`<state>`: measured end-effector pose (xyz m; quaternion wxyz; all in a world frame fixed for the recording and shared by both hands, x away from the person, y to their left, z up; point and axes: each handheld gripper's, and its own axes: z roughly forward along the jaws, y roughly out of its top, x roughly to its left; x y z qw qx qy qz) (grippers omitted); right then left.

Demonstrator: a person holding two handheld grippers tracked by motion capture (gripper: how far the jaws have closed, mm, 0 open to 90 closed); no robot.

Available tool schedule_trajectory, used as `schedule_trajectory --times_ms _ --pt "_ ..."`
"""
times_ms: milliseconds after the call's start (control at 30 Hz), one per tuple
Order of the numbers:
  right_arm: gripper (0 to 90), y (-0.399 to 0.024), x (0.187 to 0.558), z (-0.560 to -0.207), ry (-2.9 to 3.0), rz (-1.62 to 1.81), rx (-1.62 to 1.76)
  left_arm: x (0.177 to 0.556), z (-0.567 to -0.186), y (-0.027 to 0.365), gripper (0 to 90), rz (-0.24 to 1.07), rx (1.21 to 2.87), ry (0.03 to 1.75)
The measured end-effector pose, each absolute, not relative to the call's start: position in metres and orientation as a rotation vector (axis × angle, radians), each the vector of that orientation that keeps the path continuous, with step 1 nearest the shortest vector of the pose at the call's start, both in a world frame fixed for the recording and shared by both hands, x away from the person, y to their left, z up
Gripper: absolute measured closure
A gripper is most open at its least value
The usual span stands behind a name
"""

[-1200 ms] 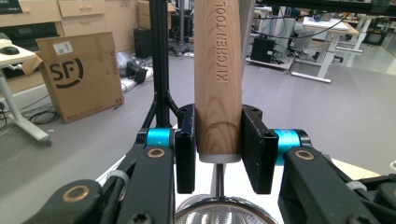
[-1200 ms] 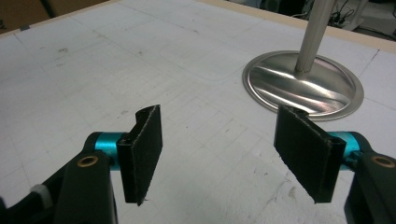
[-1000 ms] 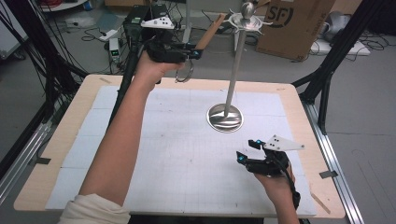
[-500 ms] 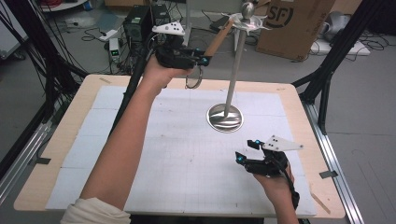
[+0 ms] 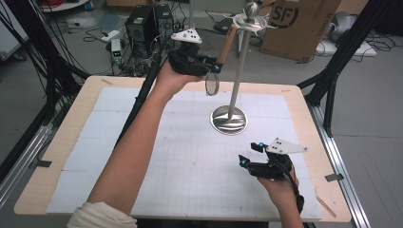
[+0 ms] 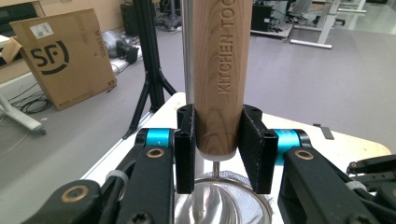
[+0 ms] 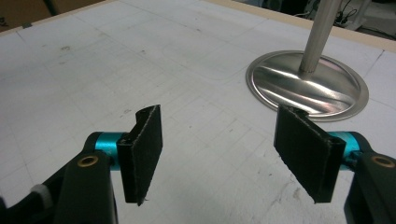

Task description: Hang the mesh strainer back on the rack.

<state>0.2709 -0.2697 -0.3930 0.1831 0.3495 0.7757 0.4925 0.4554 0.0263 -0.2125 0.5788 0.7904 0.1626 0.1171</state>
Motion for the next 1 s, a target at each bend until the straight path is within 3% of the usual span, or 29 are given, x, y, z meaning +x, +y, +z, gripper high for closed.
schedule_trajectory --times_ms 167,267,433,1000 --pt "31.9 -0.270 0.270 -0.393 2.189 1.393 0.983 0.454 -0.213 0.023 67.6 0.310 1.874 0.358" --pt "31.9 -0.270 0.271 -0.393 2.189 1.392 0.978 0.454 -0.212 0.024 56.8 0.313 1.871 0.384" --pt "31.9 -0.268 0.271 -0.393 2.192 1.391 0.978 0.454 -0.212 0.028 49.1 0.309 1.883 0.426" --pt "31.9 -0.263 0.271 -0.393 2.207 1.384 0.961 0.437 -0.239 0.055 36.7 0.294 1.931 0.452"
